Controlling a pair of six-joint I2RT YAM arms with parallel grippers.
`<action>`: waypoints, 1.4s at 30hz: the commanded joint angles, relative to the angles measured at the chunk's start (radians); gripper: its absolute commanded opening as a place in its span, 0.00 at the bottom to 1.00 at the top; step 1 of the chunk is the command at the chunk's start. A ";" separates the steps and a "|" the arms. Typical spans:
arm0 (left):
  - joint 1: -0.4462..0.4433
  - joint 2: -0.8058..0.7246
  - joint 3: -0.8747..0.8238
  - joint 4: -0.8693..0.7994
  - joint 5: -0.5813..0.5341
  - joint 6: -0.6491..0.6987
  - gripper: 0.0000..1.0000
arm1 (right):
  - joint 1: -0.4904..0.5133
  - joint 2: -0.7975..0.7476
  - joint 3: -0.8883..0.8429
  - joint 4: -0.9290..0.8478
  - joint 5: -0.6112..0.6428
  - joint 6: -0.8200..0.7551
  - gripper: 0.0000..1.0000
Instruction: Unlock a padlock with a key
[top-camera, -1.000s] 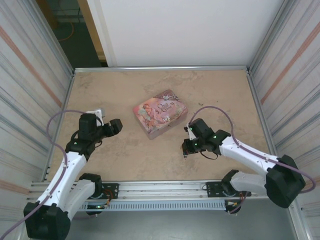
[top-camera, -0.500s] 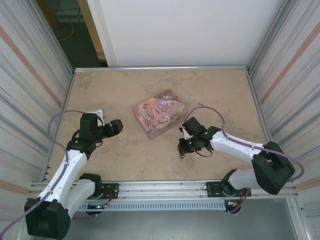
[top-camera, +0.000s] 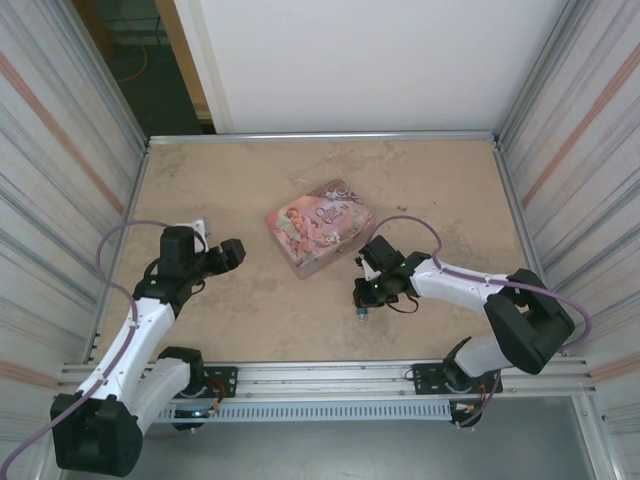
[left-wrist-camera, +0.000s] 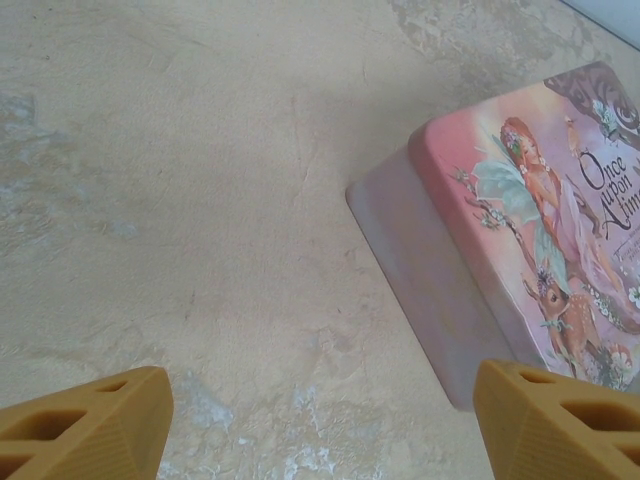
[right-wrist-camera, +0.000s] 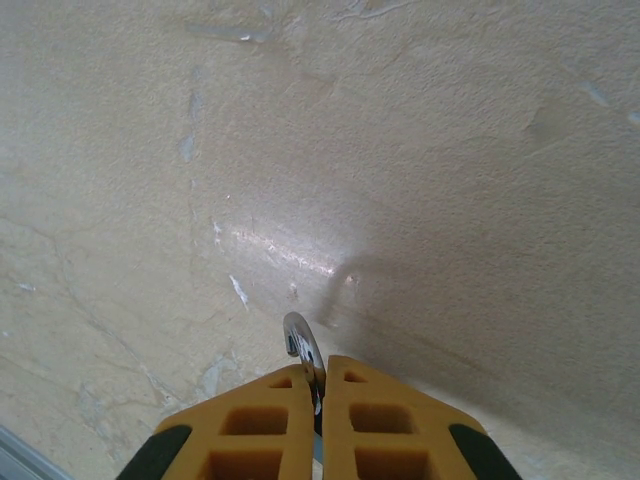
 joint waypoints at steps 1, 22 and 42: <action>0.009 0.001 -0.010 0.014 0.014 0.023 0.79 | -0.006 0.013 0.014 0.003 0.009 0.018 0.12; 0.053 -0.076 0.023 0.013 -0.058 0.055 0.92 | -0.154 -0.289 0.035 -0.072 0.176 -0.108 0.40; 0.064 -0.156 -0.178 0.427 -0.500 0.261 0.97 | -0.615 -0.573 -0.127 0.110 0.222 -0.310 0.87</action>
